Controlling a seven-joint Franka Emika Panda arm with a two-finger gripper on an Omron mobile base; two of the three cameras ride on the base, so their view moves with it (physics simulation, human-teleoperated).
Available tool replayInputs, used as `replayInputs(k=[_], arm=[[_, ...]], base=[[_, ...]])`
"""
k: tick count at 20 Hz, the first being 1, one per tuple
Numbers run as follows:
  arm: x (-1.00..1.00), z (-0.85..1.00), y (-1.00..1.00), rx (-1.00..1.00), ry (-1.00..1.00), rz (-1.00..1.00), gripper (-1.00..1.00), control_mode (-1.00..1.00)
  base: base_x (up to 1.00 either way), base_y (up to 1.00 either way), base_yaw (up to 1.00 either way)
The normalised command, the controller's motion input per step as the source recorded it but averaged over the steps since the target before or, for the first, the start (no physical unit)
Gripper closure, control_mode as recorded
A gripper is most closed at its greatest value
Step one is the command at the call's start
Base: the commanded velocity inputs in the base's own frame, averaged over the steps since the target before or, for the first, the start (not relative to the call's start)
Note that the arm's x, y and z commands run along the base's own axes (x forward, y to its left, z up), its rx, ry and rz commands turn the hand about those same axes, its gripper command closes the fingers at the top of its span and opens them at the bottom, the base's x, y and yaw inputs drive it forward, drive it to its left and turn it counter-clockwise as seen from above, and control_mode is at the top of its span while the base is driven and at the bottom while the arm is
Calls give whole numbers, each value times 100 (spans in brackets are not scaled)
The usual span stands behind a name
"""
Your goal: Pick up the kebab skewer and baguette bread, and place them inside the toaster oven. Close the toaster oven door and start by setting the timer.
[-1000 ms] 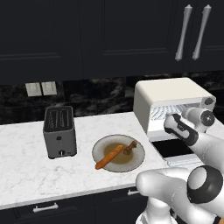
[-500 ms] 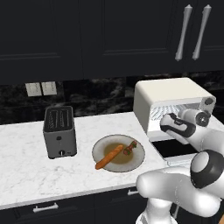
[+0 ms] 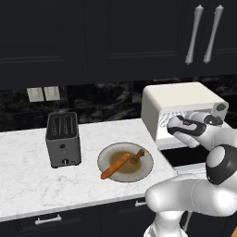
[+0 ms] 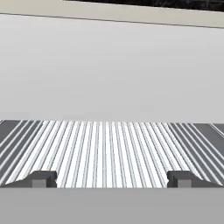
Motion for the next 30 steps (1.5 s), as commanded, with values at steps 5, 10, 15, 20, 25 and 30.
replayInputs(k=[5,10,15,20,25,30], arm=[[22,-13,-32,1,0,5,-100,-100],[0,-25,-41,0,0,3,-100,-100],[13,-16,-7,0,0,1,-100,-100],[22,-3,1,0,0,0,-100,-100],[4,-32,1,0,1,0,-100,-100],[0,-44,0,0,4,0,-100,-100]], base=[[0,0,0],[0,0,0],[0,0,0],[0,0,0],[0,0,0],[0,0,0]])
